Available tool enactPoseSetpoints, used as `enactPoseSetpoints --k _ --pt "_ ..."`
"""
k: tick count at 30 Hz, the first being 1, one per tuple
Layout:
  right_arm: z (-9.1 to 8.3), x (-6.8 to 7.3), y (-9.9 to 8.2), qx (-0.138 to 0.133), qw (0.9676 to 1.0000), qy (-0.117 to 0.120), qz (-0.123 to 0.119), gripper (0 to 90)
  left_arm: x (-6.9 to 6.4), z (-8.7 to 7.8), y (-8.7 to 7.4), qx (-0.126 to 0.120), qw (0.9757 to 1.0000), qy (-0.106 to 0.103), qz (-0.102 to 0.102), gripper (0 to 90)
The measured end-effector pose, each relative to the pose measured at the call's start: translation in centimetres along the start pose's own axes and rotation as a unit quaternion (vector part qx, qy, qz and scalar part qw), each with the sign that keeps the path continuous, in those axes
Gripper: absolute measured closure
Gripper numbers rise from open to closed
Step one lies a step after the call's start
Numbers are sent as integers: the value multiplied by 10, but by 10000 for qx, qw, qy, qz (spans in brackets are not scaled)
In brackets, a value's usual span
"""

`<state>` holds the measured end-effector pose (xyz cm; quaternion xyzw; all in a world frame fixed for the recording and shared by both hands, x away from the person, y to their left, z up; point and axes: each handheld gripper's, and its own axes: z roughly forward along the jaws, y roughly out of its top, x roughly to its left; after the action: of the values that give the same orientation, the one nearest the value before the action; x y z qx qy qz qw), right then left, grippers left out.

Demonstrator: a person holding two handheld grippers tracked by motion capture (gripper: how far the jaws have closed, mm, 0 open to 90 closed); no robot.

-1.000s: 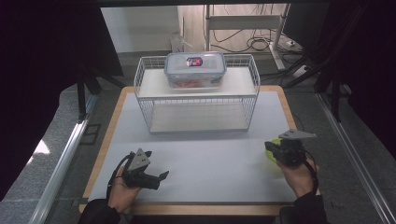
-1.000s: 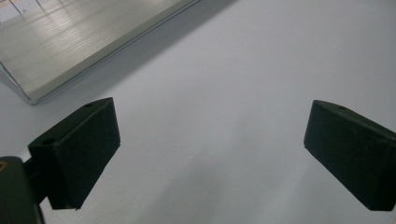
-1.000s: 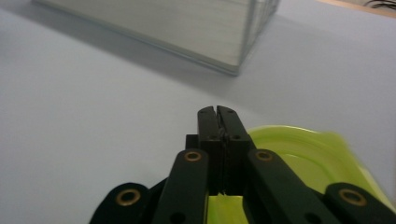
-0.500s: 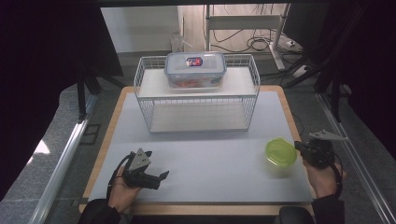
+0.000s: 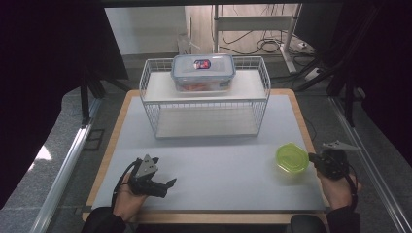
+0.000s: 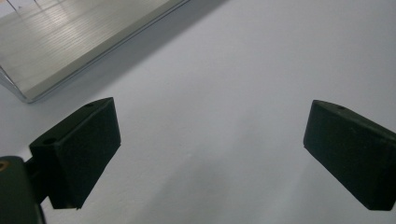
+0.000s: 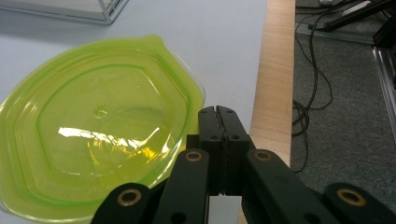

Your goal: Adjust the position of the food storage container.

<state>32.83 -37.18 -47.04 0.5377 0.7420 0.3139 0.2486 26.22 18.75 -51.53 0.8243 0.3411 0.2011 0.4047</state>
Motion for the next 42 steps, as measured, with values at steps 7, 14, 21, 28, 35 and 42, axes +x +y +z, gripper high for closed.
enactPoseSetpoints --k 7,14,21,28,35,42 --pt "6 8 -2 130 9997 210 1 898 -1 1 0 30 10000 6 9 41" --pt "13 11 -2 185 9993 325 -23 898 -1 1 0 35 10000 10 16 41" --pt "24 1 -11 379 9975 565 203 898 -1 1 0 62 10000 9 30 42" --pt "33 3 -13 466 9952 827 242 898 -1 2 0 74 10000 10 48 43" --pt "41 17 -9 626 9932 980 41 898 -1 2 0 89 9999 31 65 43" --pt "47 34 -6 753 9907 1124 -139 898 -1 3 0 103 9999 37 74 43"
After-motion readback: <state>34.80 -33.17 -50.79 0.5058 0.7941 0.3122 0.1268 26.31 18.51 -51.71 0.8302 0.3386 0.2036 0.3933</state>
